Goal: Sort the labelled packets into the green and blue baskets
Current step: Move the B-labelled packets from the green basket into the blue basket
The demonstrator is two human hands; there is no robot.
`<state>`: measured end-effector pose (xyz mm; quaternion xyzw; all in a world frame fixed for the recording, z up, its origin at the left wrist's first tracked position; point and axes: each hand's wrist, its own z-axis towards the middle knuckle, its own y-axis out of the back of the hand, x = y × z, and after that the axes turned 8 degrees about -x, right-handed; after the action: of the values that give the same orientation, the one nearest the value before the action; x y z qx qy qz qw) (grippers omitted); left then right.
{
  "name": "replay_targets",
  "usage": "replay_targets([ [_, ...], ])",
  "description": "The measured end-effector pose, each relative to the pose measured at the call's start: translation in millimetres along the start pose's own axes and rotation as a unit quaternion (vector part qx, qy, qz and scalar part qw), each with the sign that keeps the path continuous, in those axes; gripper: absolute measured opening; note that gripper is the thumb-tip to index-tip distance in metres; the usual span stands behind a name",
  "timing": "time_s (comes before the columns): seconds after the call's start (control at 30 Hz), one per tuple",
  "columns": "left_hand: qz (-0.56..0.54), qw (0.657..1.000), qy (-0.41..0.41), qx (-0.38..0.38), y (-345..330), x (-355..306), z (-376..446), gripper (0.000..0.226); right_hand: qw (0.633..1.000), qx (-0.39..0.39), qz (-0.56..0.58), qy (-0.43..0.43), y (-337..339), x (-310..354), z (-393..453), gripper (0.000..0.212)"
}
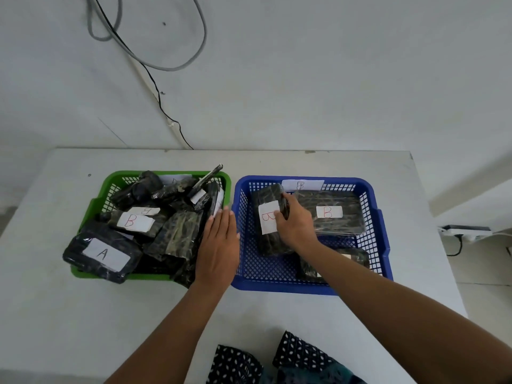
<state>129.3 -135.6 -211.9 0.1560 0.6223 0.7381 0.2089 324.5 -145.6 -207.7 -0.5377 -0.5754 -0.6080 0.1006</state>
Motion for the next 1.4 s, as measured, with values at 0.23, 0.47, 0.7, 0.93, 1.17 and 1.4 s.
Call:
replay_targets([
  [0.23, -0.013, 0.999, 0.001, -0.031, -9.5, 2.4, -4.4, 0.050, 0.987, 0.022, -0.101, 0.121, -23.4, -15.4, -28.0, 0.058],
  [0.47, -0.041, 0.998, 0.004, -0.049, -8.2, 3.4, -4.8, 0.050, 0.905, 0.111, -0.278, 0.301, -14.5, -43.1, -34.2, 0.079],
  [0.7, -0.042, 0.998, -0.003, -0.038, -5.5, 6.3, -3.5, 0.048, 0.914, 0.089, -0.287, 0.274, -20.5, -43.6, -35.7, 0.082],
  [0.93, -0.186, 0.982, 0.031, -0.032, 25.0, 5.0, 3.2, 0.045, 0.946, 0.017, -0.193, 0.260, -7.2, -21.9, -38.1, 0.056],
  [1.17, -0.239, 0.960, 0.058, -0.134, 79.0, 51.4, 8.8, 0.034, 0.928, -0.047, -0.084, 0.361, -20.5, 37.5, -42.7, 0.034],
  [1.4, -0.121, 0.990, 0.055, -0.046, 77.7, 120.0, -25.6, 0.039, 0.816, 0.097, -0.136, 0.554, -60.6, 71.7, -61.6, 0.060],
])
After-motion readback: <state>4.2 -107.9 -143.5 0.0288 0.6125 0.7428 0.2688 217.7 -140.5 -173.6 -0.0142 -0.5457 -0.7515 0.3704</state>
